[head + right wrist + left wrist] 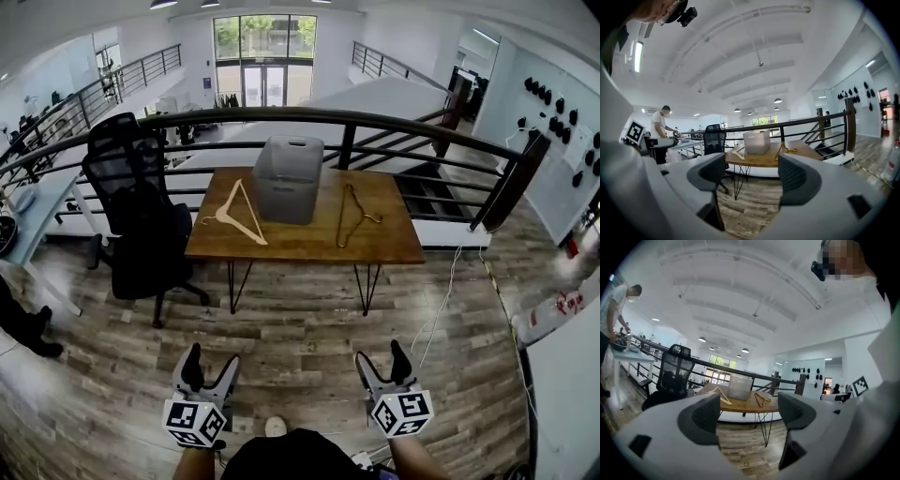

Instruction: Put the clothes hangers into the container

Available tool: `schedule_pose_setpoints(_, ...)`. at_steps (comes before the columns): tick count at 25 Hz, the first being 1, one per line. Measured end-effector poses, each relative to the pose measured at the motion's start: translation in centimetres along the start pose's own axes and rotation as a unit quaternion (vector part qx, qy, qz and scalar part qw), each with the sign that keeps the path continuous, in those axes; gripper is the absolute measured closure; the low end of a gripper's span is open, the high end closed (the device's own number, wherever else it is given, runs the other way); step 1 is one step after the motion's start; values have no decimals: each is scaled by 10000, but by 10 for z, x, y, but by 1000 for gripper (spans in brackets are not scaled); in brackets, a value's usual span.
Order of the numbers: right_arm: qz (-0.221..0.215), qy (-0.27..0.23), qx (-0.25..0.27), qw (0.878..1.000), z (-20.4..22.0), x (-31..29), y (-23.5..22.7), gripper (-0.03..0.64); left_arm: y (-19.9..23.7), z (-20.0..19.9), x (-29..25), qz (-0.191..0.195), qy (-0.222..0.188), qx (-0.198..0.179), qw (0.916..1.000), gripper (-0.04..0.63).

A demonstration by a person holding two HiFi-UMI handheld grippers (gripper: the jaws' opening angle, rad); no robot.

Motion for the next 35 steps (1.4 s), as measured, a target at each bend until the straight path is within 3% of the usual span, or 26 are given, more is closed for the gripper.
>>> schedule_pose_setpoints(7, 7, -128, 103, 9999, -13, -38, 5, 289, 33, -8, -26, -29, -28, 7, 10000, 222)
schedule_pose_setpoints(13, -16, -146, 7, 9999, -17, -70, -6, 296, 31, 0, -64, 65, 107, 84, 9999, 222)
schedule_pose_setpoints(22, -59, -215, 120, 9997, -46, -146, -74, 308, 15, -16, -151, 37, 40, -41, 10000, 222)
schedule_pose_setpoints(35, -364, -3, -31, 9993, -63, -251, -153, 327, 6, -26, -258, -405, 80, -42, 9991, 223)
Point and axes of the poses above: the fingertips, and each gripper's own axes: x backward along the fingers, y to its left, z out of its underside, the point moved 4 cm from there along x, backward along the fingers, and after that the axes turned 3 degrees about -x, right-handed, at the moved point
